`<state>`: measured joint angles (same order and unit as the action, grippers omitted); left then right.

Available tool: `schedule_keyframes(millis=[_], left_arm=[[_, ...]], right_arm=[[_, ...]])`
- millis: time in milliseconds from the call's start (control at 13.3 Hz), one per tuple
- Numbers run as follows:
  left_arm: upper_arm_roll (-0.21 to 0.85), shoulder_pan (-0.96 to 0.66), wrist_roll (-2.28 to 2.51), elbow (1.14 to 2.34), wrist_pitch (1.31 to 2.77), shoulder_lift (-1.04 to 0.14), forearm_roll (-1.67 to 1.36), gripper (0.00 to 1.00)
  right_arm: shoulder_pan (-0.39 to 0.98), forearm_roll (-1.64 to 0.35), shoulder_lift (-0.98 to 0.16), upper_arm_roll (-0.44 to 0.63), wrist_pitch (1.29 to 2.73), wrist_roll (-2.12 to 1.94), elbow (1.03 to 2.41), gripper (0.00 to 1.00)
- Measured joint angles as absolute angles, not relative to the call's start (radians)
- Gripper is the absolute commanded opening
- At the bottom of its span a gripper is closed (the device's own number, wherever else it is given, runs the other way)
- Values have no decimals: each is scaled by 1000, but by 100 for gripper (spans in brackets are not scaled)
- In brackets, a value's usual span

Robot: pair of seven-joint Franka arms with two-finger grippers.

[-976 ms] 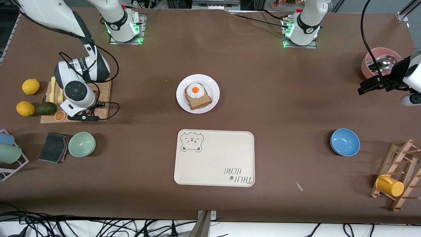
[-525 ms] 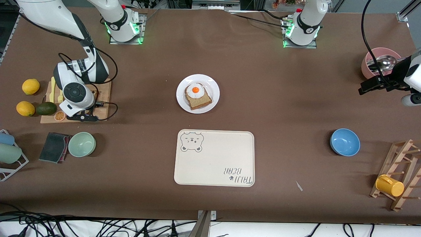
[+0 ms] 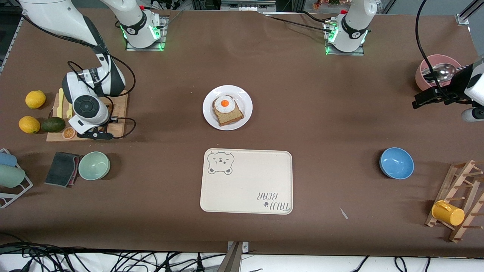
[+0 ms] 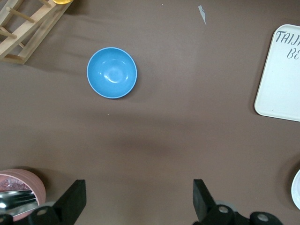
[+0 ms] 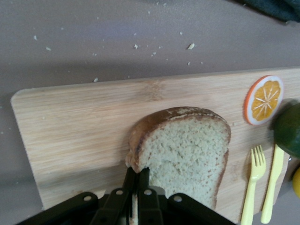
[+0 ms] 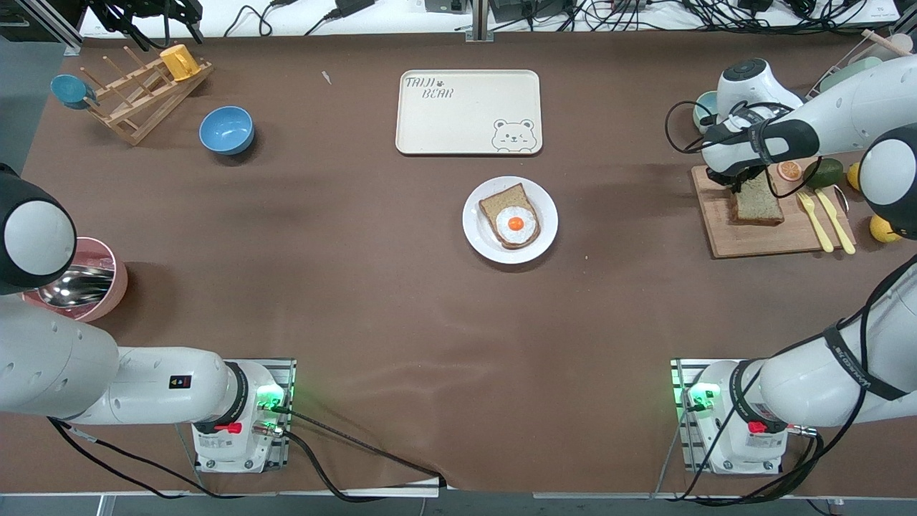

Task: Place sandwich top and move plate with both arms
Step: 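Lower the right gripper and grasp the bread slice, then lift the bread slice and carry it over the white plate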

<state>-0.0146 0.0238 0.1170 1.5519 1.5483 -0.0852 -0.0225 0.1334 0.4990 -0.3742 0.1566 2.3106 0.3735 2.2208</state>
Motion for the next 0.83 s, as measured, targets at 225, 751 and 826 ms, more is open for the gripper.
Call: schedule_keyframes(millis=[225,751,826], left_arm=[[-16,26,117,1551,1548,-85,-22,100],[-19,26,115,1546,1548,-83,-22,100],[-19,26,115,1546,1548,-83,-22,100]], right_arm=[[135,499,-374,140,2205,372,2156,0],[213,458,-374,5,1817,376,1877,0],[247,417,-376,2,1777,379,1841,0]])
